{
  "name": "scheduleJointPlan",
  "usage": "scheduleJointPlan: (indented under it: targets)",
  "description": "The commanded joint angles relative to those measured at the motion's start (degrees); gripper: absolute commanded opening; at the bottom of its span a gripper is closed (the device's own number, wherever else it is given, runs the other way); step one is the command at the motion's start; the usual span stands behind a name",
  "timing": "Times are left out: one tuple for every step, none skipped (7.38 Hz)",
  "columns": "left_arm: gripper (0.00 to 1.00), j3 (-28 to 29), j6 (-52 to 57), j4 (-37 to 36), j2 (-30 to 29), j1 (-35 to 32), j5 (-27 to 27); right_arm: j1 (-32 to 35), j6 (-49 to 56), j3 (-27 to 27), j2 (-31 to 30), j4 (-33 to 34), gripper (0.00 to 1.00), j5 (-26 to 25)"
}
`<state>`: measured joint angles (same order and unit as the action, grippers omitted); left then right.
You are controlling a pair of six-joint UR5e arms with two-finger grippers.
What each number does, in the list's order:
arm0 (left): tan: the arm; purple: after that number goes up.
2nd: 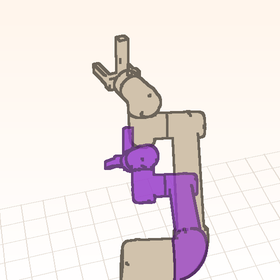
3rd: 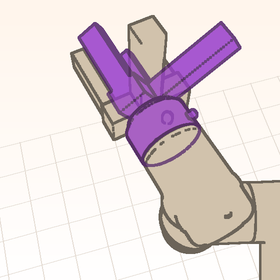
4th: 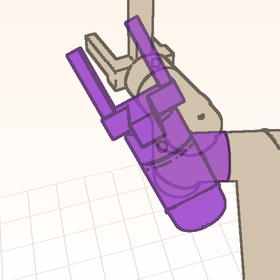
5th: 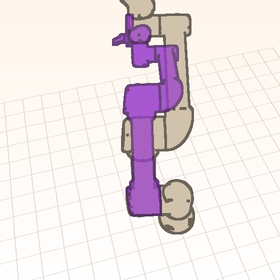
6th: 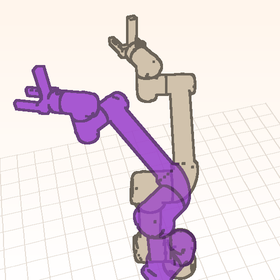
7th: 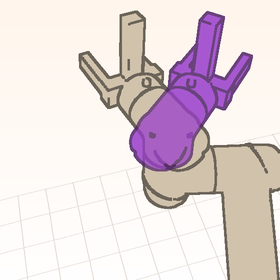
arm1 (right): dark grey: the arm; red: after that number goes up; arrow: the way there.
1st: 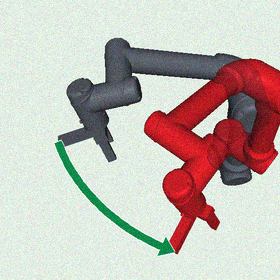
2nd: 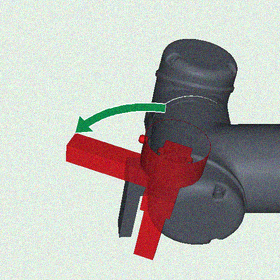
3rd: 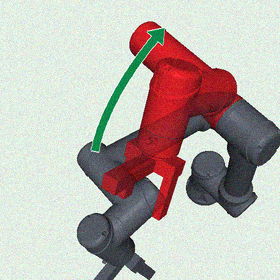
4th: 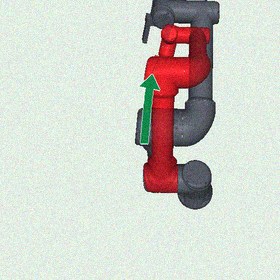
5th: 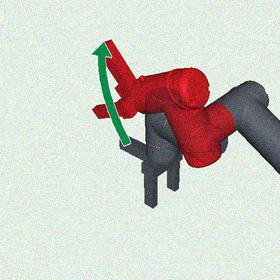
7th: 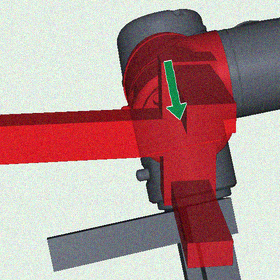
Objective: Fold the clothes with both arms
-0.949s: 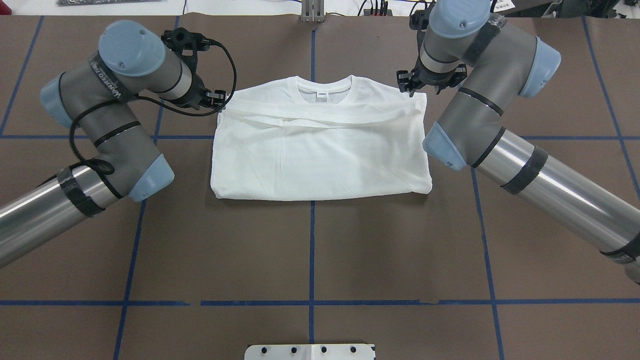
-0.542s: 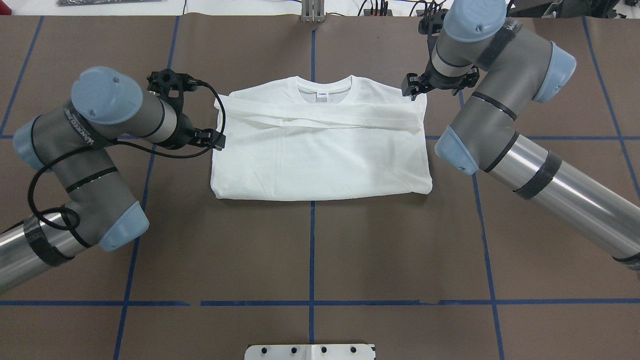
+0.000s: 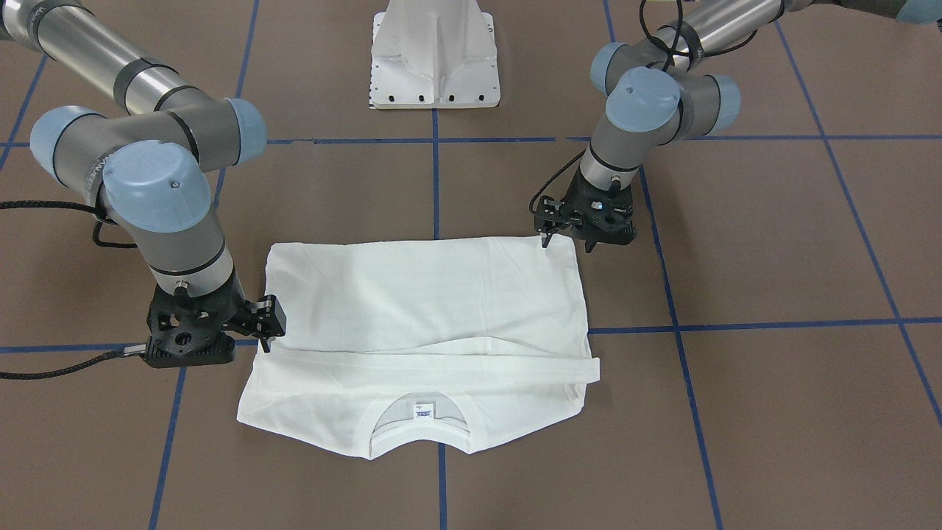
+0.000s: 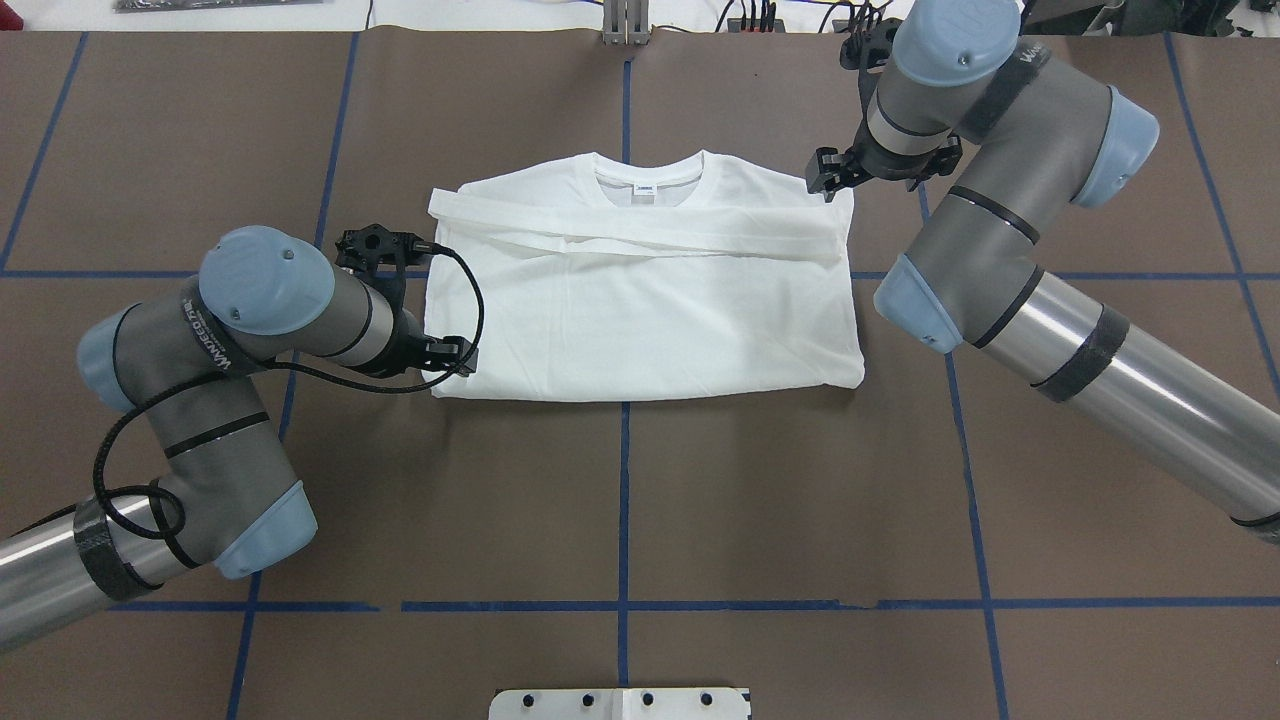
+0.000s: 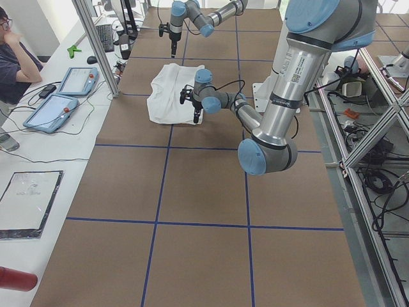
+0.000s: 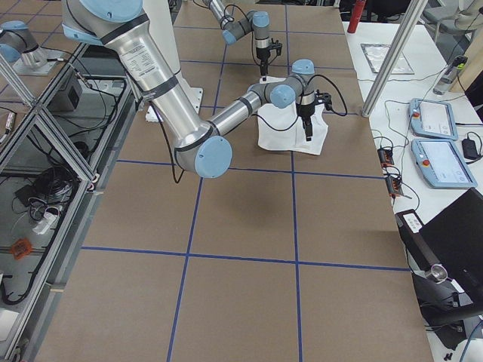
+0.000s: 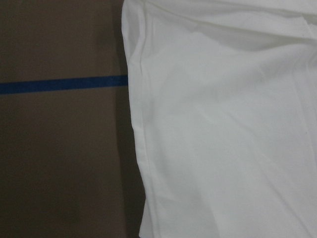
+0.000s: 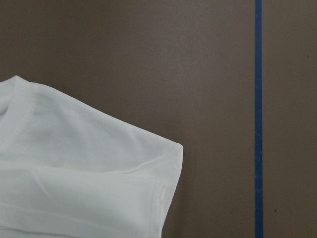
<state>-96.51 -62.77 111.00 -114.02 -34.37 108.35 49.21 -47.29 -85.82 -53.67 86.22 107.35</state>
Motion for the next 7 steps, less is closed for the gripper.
scheduleJointPlan:
  targets:
    - [0.00,0.26,-0.16,0.00,-0.15,0.18,0.02,-0.16,-0.34,-0.05,-0.03,0.00,1.00,-0.04]
    - [0.00,0.18,-0.16,-0.09,-0.15,0.18,0.02,-0.25,-0.34,-0.05,-0.03,0.00,1.00,-0.04]
    - [0.00,-0.34,-0.07,-0.17,0.11,0.18,0.02,-0.25,-0.43,-0.05,-0.03,-0.09,1.00,-0.04]
    - [0.00,-0.87,0.80,-0.26,0.55,-0.17,0.20,-0.42,-0.69,0.03,-0.12,-1.05,1.00,-0.12]
    - [0.00,-2.62,5.42,-0.70,2.90,-1.04,0.11,-0.51,-0.78,-0.05,-0.12,-1.32,1.00,-0.12]
    - [0.00,-2.98,10.60,-0.70,5.54,-3.74,-0.06,-0.51,-0.78,-0.05,-0.03,-1.32,1.00,-0.04]
    - [0.00,-1.42,16.48,-0.79,6.17,-8.21,-0.06,-0.60,-0.78,-0.05,0.14,-1.32,1.00,-0.04]
